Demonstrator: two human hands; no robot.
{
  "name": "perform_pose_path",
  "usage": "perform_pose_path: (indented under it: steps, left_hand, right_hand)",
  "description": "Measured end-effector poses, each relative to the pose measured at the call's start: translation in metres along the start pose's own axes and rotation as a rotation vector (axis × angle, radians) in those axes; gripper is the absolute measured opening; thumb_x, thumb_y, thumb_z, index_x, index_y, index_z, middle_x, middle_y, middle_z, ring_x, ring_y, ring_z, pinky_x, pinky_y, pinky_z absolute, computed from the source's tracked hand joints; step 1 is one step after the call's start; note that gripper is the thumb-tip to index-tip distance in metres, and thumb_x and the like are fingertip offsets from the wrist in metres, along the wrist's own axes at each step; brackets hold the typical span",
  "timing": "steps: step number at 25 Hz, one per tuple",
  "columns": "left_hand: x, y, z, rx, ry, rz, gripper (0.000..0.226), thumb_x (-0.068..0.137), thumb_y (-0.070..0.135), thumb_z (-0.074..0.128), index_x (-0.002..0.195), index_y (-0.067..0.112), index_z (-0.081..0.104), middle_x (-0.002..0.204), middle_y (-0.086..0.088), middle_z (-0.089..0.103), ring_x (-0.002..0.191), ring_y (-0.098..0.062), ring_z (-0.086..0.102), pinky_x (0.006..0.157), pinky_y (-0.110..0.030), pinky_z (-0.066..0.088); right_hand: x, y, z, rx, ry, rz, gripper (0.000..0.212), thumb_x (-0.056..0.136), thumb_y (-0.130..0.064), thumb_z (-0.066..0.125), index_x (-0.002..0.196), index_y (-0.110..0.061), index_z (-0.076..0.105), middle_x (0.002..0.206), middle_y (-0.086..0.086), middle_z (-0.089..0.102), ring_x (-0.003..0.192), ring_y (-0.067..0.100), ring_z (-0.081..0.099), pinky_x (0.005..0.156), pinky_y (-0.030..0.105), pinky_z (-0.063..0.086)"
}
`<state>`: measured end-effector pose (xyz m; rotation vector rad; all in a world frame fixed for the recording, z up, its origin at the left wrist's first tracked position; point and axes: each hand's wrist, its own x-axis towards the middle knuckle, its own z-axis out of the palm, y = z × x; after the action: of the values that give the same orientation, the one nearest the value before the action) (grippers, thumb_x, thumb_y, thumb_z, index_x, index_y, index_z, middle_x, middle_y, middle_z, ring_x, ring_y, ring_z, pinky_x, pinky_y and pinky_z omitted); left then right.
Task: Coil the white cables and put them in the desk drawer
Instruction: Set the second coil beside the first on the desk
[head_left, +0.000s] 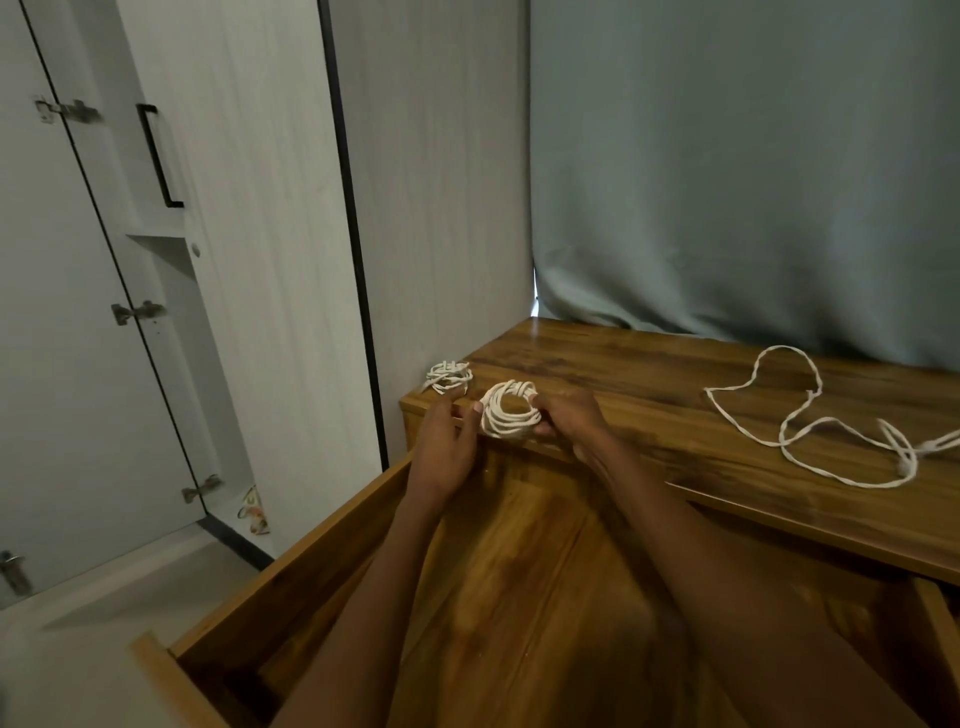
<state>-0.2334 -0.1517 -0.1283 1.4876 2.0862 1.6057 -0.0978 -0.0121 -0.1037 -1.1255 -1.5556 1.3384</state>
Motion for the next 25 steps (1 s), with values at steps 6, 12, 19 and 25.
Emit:
perform_pose_path:
  steps: [6, 12, 19, 25]
  left_hand:
    - [0.003, -0.012, 0.004, 0.241, 0.041, 0.055, 0.04, 0.099, 0.047, 0.049, 0.129, 0.02, 0.054, 0.121, 0.001, 0.064, 0.103, -0.014, 0.062, 0.087, -0.039, 0.057]
    - [0.007, -0.023, 0.005, 0.313, 0.063, 0.086, 0.039, 0.1, 0.045, 0.047, 0.132, 0.023, 0.053, 0.131, 0.001, 0.059, 0.112, -0.016, 0.059, 0.09, -0.042, 0.055]
    - [0.011, -0.022, 0.016, 0.347, 0.046, 0.096, 0.038, 0.1, 0.042, 0.048, 0.132, 0.022, 0.054, 0.132, 0.002, 0.059, 0.115, -0.016, 0.057, 0.094, -0.035, 0.051]
    - [0.014, -0.016, 0.027, 0.415, 0.032, 0.142, 0.037, 0.101, 0.043, 0.046, 0.131, 0.022, 0.055, 0.13, 0.002, 0.06, 0.112, -0.016, 0.059, 0.092, -0.038, 0.053]
  right_hand:
    - [0.079, -0.004, 0.023, 0.177, 0.115, 0.082, 0.026, 0.085, -0.007, 0.074, 0.11, -0.004, 0.069, 0.094, 0.011, 0.074, 0.059, 0.016, 0.073, 0.047, 0.024, 0.054]
    - [0.144, 0.0, 0.062, 0.027, 0.177, 0.115, 0.021, 0.092, -0.015, 0.065, 0.109, -0.003, 0.07, 0.084, 0.006, 0.074, 0.057, 0.018, 0.073, 0.057, 0.031, 0.062]
    - [0.172, -0.001, 0.074, -0.422, 0.329, 0.007, 0.032, 0.088, -0.026, 0.065, 0.114, -0.008, 0.07, 0.112, 0.013, 0.072, 0.102, 0.033, 0.069, 0.086, 0.038, 0.056]
    - [0.182, -0.003, 0.086, -0.434, 0.186, -0.085, 0.029, 0.093, -0.023, 0.053, 0.107, -0.005, 0.071, 0.111, 0.016, 0.072, 0.097, 0.032, 0.068, 0.071, 0.033, 0.051]
